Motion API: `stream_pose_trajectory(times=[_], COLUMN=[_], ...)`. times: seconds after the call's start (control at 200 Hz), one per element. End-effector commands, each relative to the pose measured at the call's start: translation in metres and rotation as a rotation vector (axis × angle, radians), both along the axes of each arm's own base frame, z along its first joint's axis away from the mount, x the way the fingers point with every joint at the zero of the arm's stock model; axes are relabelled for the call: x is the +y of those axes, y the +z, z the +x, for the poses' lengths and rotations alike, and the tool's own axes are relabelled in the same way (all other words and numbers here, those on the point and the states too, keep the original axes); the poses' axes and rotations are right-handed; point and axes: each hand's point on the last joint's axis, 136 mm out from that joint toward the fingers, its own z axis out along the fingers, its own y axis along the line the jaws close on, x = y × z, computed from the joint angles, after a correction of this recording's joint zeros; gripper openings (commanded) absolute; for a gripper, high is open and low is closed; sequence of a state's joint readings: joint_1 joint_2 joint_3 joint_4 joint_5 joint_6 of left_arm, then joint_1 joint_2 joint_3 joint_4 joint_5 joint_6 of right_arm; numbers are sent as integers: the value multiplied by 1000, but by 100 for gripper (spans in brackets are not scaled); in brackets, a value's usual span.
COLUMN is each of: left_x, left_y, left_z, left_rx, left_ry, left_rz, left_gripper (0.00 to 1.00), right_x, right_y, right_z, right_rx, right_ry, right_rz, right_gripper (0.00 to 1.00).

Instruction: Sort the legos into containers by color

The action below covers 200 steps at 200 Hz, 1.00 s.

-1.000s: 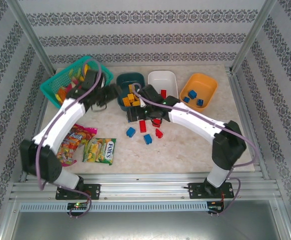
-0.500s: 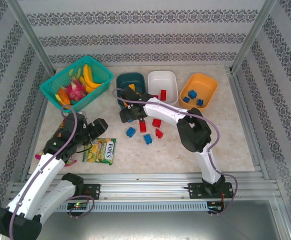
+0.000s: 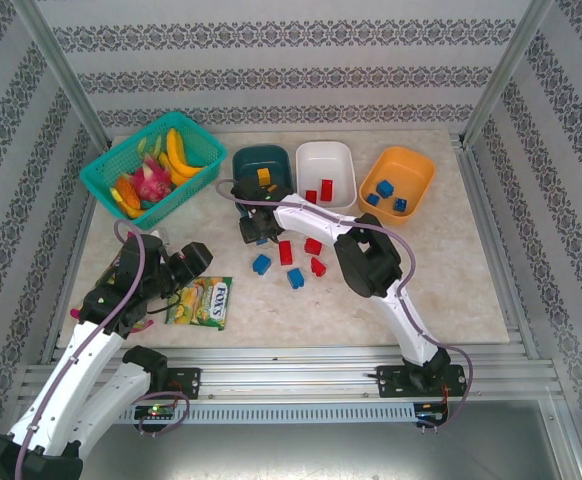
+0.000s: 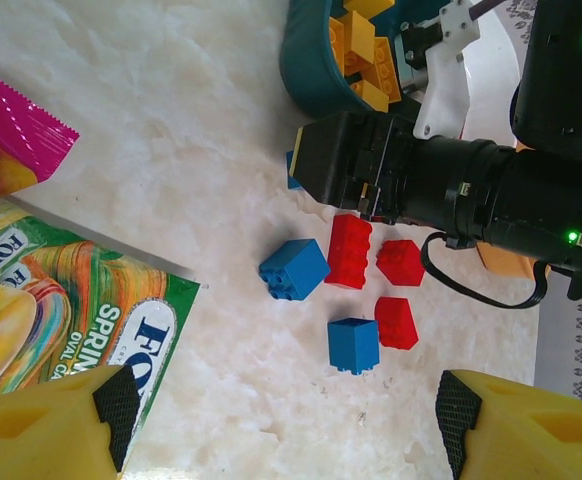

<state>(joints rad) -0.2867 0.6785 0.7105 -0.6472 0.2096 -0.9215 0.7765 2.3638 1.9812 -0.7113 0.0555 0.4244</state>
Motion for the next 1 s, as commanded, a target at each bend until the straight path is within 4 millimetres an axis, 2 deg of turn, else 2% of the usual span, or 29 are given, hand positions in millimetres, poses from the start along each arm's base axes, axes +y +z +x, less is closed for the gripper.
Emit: stream_pose_trajectory(times=[0.0, 0.135, 0.28, 0.35, 0.43, 0.54, 0.645, 0.744, 0.829, 0.899, 0.994], left_x=[0, -2, -9, -17, -30, -59, -97, -138, -171, -193, -218], left_y=[3, 5, 11, 15, 20, 33, 43, 46, 45, 43, 40], left_z=[-4, -2, 5, 11, 22, 43, 66, 87, 103, 114, 127], left_rx=[8, 2, -14, -24, -38, -78, -115, -122, -123, -120, -118], left_ry=[-11, -25, -63, -99, -152, -230, -326, -429, -503, -552, -599], left_rz=[-3, 1, 2, 13, 40, 57, 66, 54, 34, 24, 26], left_gripper=[80, 80, 79, 79, 79, 79, 79, 79, 79, 78, 78], right_x=[1, 1, 0, -12, -35, -87, -154, -223, -272, -307, -350], right_y=[-1, 13, 52, 73, 103, 139, 157, 160, 161, 159, 147], right_z=[-2, -4, -14, -20, -21, -11, 6, 28, 50, 70, 96], right_rx=[23, 12, -24, -42, -73, -119, -143, -161, -180, -199, -199], right_ry=[-7, -5, 7, -11, -58, -155, -284, -424, -538, -621, -735], right_rz=[-8, 3, 53, 71, 106, 138, 150, 146, 156, 140, 109], right_gripper=[43, 34, 31, 30, 29, 28, 28, 28, 28, 28, 28])
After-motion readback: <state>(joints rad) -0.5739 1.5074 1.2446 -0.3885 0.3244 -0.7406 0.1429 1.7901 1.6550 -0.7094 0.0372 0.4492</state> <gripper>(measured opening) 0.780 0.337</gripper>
